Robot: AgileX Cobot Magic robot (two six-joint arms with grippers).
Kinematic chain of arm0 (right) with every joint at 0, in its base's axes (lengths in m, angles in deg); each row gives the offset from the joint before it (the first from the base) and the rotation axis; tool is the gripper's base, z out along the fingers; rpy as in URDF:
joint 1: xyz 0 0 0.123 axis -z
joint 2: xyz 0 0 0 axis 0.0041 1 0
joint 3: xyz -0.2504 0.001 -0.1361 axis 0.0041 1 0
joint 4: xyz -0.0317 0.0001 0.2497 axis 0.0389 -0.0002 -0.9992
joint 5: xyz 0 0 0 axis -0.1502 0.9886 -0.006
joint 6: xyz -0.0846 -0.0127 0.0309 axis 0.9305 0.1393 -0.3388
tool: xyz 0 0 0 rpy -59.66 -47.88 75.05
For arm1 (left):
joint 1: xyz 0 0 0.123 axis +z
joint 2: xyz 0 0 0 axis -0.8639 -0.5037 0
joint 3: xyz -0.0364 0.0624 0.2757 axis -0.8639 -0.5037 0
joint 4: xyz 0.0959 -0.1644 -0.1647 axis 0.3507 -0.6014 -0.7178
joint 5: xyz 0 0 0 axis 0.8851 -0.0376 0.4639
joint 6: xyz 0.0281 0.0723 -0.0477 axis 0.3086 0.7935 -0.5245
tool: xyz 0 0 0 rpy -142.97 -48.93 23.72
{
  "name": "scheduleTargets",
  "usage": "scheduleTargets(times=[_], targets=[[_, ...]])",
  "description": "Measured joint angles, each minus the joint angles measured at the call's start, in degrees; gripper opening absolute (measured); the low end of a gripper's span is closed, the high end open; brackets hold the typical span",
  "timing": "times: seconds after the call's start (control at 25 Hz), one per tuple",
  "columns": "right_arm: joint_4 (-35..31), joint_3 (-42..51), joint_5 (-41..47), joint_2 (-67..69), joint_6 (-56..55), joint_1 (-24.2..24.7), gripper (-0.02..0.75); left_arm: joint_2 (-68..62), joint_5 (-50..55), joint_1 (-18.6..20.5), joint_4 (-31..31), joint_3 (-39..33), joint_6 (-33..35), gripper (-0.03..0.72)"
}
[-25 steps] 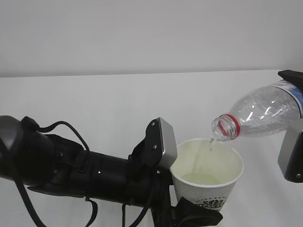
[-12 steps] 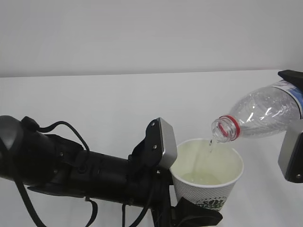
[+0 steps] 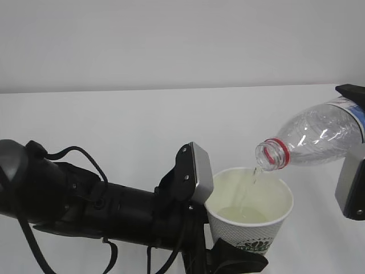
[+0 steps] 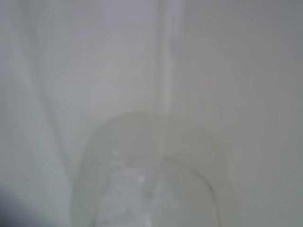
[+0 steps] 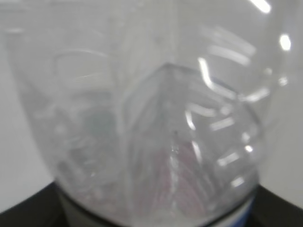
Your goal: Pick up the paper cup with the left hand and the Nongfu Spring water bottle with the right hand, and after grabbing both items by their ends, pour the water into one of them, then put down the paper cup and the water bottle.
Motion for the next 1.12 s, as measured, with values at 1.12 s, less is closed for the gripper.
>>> scheduleTargets(times=[1.12], targets=[[0.00, 0.00, 0.01, 0.00, 0.09, 0.00, 0.465, 0.00, 0.00, 0.00, 0.00, 0.00, 0.00, 0.503]])
